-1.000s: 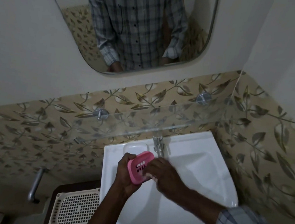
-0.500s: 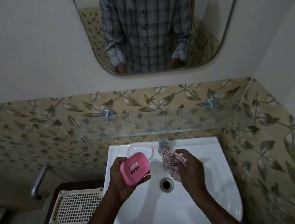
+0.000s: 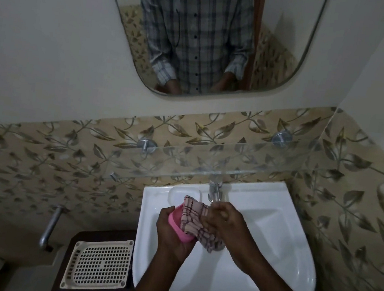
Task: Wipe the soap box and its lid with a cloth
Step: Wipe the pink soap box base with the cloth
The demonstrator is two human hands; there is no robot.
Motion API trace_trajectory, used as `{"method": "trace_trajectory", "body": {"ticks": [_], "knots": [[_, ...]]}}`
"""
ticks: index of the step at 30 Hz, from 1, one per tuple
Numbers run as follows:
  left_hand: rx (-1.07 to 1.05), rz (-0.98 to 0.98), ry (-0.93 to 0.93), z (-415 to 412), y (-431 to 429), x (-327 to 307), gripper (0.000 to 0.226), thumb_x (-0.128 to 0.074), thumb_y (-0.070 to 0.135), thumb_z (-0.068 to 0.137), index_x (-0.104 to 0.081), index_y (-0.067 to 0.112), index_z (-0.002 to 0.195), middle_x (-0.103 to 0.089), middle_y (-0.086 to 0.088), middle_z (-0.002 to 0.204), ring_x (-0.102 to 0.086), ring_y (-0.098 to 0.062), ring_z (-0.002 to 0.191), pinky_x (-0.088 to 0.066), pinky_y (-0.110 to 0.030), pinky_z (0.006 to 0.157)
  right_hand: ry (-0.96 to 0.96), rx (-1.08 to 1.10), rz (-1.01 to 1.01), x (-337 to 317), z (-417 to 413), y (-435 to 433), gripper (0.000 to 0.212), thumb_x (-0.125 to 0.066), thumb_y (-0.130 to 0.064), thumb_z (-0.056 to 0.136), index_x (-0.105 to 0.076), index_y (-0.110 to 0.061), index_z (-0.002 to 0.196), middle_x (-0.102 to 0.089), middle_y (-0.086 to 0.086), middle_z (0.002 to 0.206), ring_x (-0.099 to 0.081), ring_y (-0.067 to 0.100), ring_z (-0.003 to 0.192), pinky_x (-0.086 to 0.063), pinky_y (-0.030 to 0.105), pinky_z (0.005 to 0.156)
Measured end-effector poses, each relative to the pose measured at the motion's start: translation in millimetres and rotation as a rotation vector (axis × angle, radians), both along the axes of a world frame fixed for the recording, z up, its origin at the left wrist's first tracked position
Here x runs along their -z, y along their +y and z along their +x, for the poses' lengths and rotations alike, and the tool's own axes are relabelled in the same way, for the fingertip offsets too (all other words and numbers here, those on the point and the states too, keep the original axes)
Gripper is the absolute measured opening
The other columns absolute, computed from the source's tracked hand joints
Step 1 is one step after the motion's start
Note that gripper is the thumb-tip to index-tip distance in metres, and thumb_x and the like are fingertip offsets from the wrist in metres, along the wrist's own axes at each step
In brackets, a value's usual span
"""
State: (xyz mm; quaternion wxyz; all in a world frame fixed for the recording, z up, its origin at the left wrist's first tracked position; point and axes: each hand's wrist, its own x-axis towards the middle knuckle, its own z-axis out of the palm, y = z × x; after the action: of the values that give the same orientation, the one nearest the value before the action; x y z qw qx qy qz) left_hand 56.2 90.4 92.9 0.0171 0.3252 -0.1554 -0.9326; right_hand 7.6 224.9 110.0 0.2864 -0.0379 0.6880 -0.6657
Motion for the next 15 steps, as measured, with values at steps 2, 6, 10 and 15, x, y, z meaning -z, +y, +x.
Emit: {"method": "trace_trajectory", "body": {"ticks": [2,6,10,15], "knots": [[0.026,0.115,0.001,2,-7,0,0.058,-0.041,0.036,0.088,-0.062,-0.008,0.119,-0.061,-0.030,0.118,-0.058,-0.044,0.104,-0.047,-0.052,0.095,0.499,-0.175,0.161,-4,3,13,0.016,-0.065,-0.009,0.088,-0.069,-0.017,0.101,-0.060,0.003,0.128,-0.062,0.009,0.114,-0.052,0.030,0.098],[0.092,0.261,0.067,0,-17,-4,0.063,-0.040,0.033,0.086,-0.058,-0.016,0.121,-0.060,-0.033,0.115,-0.058,-0.045,0.103,-0.057,-0.059,0.084,1.119,-0.718,0.374,-7,-13,38,0.087,-0.070,-0.056,0.076,-0.033,-0.027,0.150,-0.014,0.001,0.163,-0.012,0.016,0.150,-0.010,0.033,0.123],[0.167,0.221,0.032,-6,-16,0,0.065,-0.040,0.038,0.090,-0.061,-0.015,0.121,-0.063,-0.034,0.117,-0.063,-0.045,0.099,-0.057,-0.058,0.085,1.334,-0.816,0.553,3,-22,32,0.099,-0.086,-0.024,0.067,-0.035,-0.009,0.150,-0.035,0.013,0.156,-0.035,0.029,0.143,-0.035,0.050,0.114],[0.217,0.084,-0.013,-12,-20,1,0.060,-0.051,0.037,0.077,-0.061,-0.008,0.115,-0.064,-0.028,0.105,-0.059,-0.038,0.095,-0.055,-0.046,0.090,1.405,-0.778,0.484,3,-37,18,0.084,-0.084,0.000,0.055,-0.059,-0.013,0.134,-0.064,0.015,0.124,-0.063,0.036,0.108,-0.052,0.046,0.091]]}}
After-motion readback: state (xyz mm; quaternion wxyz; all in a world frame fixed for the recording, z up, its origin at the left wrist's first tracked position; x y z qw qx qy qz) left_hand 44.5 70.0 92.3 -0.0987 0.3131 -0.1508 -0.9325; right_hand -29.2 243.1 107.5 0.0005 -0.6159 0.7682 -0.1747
